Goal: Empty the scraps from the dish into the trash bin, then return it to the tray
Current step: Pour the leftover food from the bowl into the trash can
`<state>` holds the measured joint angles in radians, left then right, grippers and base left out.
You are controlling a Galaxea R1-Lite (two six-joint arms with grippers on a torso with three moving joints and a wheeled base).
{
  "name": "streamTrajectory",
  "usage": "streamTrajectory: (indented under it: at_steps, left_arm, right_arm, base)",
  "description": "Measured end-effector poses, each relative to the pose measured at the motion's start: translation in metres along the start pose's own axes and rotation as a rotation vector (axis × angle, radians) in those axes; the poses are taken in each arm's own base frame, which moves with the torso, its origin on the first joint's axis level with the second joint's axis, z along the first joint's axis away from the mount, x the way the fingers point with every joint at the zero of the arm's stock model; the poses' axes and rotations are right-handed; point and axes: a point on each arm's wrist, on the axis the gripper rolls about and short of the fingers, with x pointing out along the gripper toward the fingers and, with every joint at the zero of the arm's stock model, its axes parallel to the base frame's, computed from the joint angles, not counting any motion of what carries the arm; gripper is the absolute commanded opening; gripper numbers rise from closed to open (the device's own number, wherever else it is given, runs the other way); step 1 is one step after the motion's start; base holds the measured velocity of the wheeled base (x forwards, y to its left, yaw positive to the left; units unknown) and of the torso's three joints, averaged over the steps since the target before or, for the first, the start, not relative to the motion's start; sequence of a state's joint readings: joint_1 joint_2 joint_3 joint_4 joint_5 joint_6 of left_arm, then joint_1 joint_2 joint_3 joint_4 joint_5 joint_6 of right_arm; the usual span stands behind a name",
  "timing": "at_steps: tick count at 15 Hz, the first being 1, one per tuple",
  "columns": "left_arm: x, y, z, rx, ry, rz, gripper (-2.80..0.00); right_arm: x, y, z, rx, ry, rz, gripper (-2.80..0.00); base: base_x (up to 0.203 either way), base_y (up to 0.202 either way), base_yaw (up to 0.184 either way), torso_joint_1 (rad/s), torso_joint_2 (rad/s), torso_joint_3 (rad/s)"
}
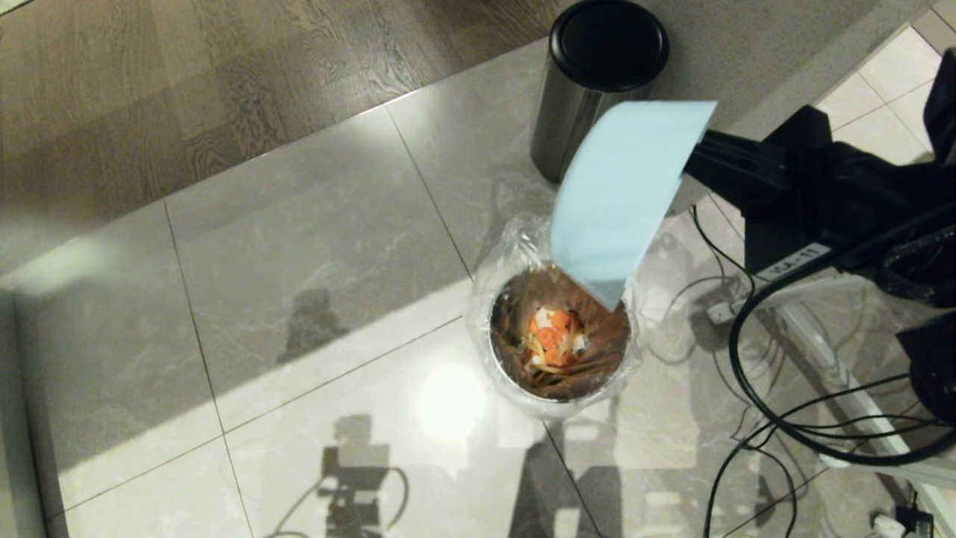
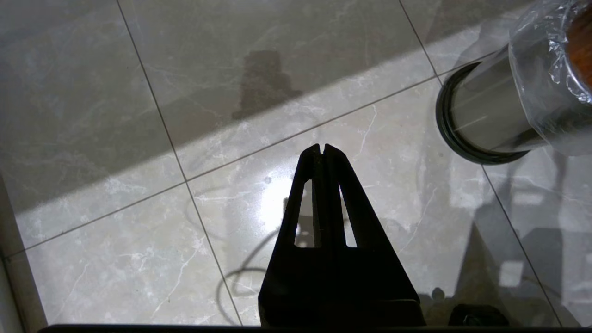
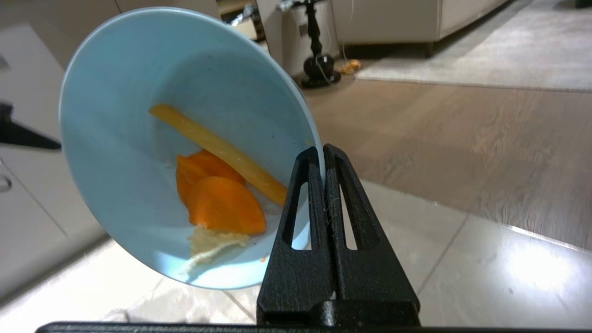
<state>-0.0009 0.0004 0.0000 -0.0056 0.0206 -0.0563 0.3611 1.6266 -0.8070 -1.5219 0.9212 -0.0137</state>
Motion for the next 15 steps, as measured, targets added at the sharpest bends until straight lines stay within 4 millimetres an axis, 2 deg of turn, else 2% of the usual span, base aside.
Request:
streamTrajectory:
  at_steps: [8,15]
  left_arm:
    - [0.000,0.000,0.000,0.001,0.000,0.000,-2.80]
    - [0.000,0.000,0.000,0.000,0.000,0.000,-2.80]
  right_arm:
    - [0.012,-0.003,0.019,-0.001,-0.067,0.026,-2.80]
    - [0.023,0.009,0.030,-0.023,-0.116,0.064,-2.80]
  base:
    - [0.000,0.000,0.000,0.000,0.00,0.000]
    - [0.000,0.000,0.000,0.000,0.00,0.000]
